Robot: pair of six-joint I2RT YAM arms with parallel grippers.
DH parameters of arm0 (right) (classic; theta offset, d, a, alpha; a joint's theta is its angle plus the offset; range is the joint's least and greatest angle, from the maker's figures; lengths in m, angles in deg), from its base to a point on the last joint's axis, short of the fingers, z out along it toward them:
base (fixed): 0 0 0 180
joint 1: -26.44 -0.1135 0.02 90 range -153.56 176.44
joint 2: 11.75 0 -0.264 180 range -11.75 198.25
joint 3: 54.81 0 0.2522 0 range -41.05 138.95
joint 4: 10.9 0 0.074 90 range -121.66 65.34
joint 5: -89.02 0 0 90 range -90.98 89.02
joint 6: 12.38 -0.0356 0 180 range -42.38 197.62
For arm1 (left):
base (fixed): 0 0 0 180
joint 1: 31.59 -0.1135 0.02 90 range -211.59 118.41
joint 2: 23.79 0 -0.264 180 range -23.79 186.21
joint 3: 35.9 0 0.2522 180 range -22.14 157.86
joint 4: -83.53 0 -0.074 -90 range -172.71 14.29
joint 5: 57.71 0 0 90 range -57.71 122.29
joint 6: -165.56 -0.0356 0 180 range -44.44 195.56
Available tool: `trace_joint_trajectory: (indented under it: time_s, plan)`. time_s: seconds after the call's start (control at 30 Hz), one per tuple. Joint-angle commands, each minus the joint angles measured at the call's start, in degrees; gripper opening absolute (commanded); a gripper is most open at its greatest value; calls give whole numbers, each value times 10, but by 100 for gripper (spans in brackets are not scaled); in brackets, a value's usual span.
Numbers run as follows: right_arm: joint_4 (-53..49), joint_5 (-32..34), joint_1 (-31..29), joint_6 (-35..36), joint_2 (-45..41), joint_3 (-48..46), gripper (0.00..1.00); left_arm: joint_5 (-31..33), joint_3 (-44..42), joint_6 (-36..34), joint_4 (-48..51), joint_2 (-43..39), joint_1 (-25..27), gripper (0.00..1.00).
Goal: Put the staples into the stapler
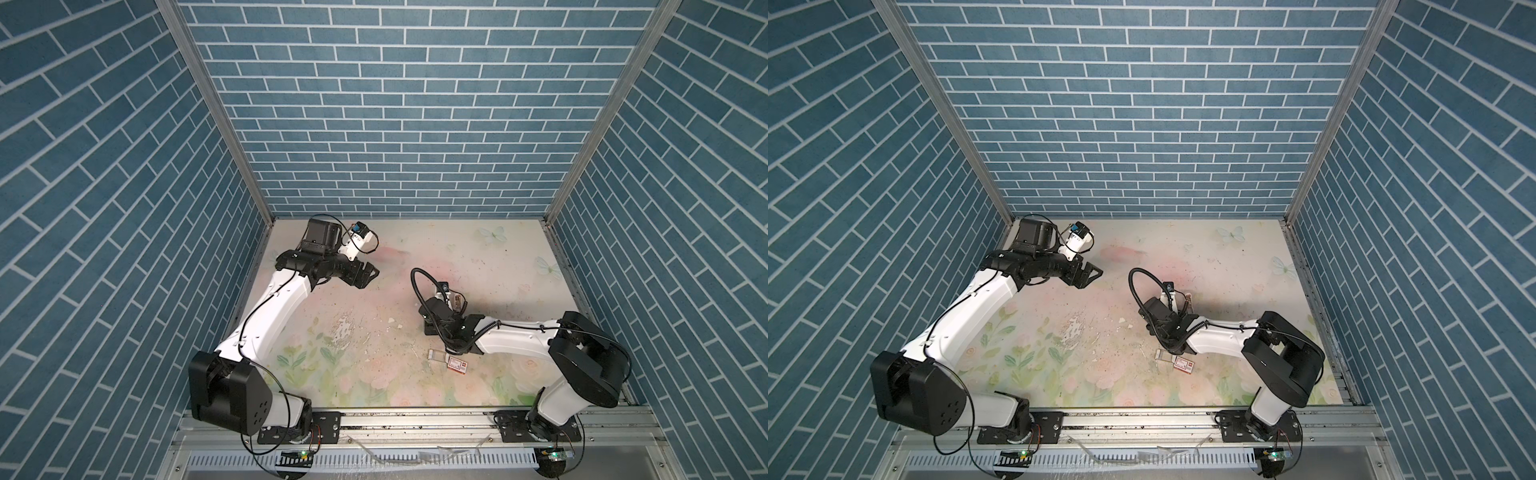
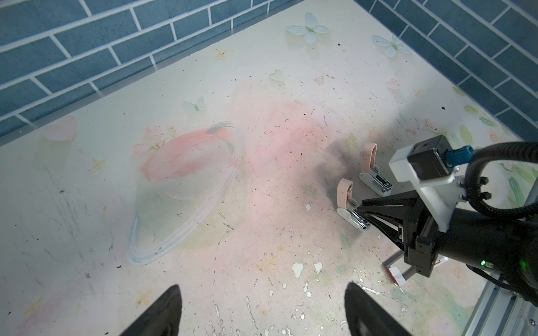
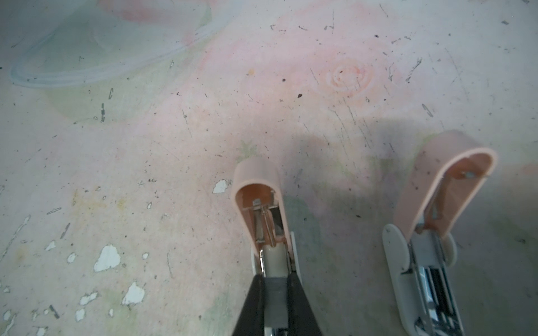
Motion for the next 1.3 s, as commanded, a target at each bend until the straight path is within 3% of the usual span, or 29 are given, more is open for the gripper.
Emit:
trace_joint_trajectory:
  time_s: [0.0,1.27]
  plan:
    - [-2,6,1,4,4,-10,12,-6,-10,4,-6,-12,-3,89]
    - [-10,3,-6,16,-15,3,12,-4,-15,5,-8,-20,-3,89]
